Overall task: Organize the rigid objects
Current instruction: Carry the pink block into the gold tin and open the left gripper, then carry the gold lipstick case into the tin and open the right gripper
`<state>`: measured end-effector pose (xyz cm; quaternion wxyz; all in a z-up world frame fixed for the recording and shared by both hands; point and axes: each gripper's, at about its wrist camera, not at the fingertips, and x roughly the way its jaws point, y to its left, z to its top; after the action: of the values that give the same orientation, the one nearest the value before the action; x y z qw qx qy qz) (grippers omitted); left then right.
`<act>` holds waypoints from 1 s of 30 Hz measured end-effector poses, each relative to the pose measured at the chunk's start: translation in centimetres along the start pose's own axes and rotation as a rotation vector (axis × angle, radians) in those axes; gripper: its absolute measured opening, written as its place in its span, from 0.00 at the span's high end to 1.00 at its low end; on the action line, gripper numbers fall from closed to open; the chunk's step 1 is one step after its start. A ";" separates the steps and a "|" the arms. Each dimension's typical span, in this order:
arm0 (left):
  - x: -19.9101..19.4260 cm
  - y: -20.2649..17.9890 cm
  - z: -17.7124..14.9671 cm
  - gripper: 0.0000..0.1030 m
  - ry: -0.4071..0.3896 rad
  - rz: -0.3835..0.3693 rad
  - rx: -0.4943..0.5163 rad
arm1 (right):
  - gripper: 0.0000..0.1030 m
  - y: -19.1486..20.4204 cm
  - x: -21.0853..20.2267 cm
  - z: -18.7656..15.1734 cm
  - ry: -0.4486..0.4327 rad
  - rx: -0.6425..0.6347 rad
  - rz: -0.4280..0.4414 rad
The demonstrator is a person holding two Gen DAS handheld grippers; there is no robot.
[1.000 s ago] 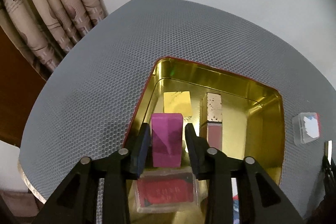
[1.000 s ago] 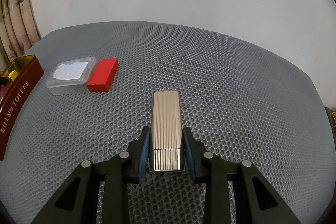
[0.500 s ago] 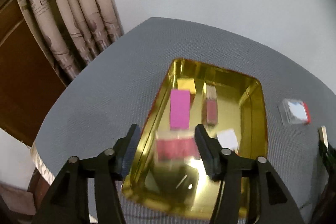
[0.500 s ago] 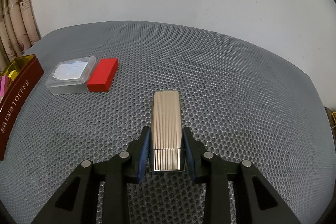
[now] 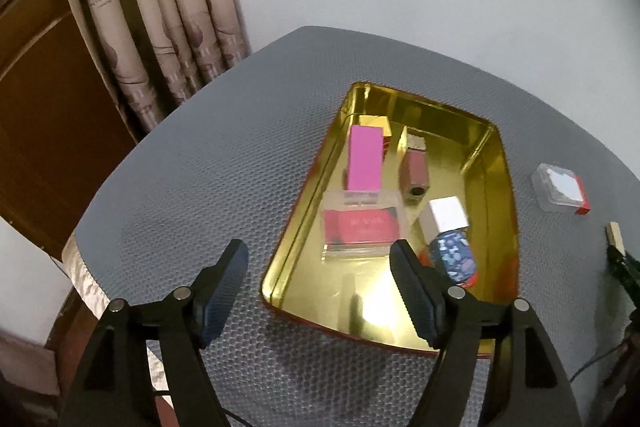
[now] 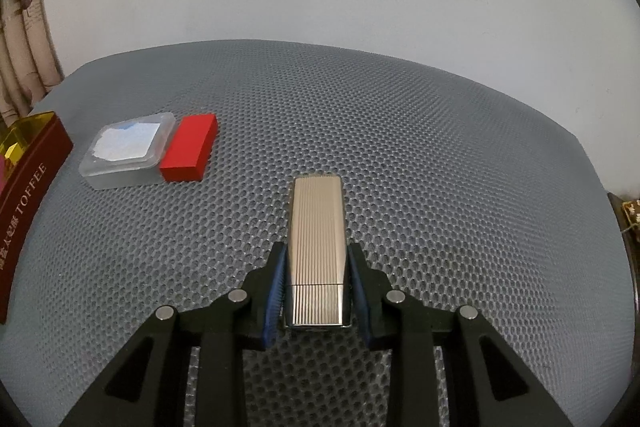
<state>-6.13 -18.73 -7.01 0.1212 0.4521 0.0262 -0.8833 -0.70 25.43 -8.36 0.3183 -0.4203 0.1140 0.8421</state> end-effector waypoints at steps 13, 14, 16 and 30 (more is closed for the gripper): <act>-0.8 2.5 0.4 0.28 -0.018 0.010 -0.097 | 0.71 2.8 -3.6 1.0 -0.043 -0.009 0.056; -0.8 2.5 0.4 0.28 -0.015 0.012 -0.098 | 0.71 3.2 -4.1 1.0 -0.048 -0.015 0.070; -0.8 2.6 0.4 0.28 -0.010 0.016 -0.102 | 0.71 4.0 -4.7 1.3 -0.059 -0.027 0.098; -0.8 4.3 0.7 0.27 -0.006 0.046 -0.162 | 0.71 12.9 -9.7 3.5 -0.097 -0.173 0.238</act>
<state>-5.20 -22.89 -5.66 0.1778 0.4388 0.0869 -0.8765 -6.74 12.85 0.41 0.1840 -0.3883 0.0747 0.8999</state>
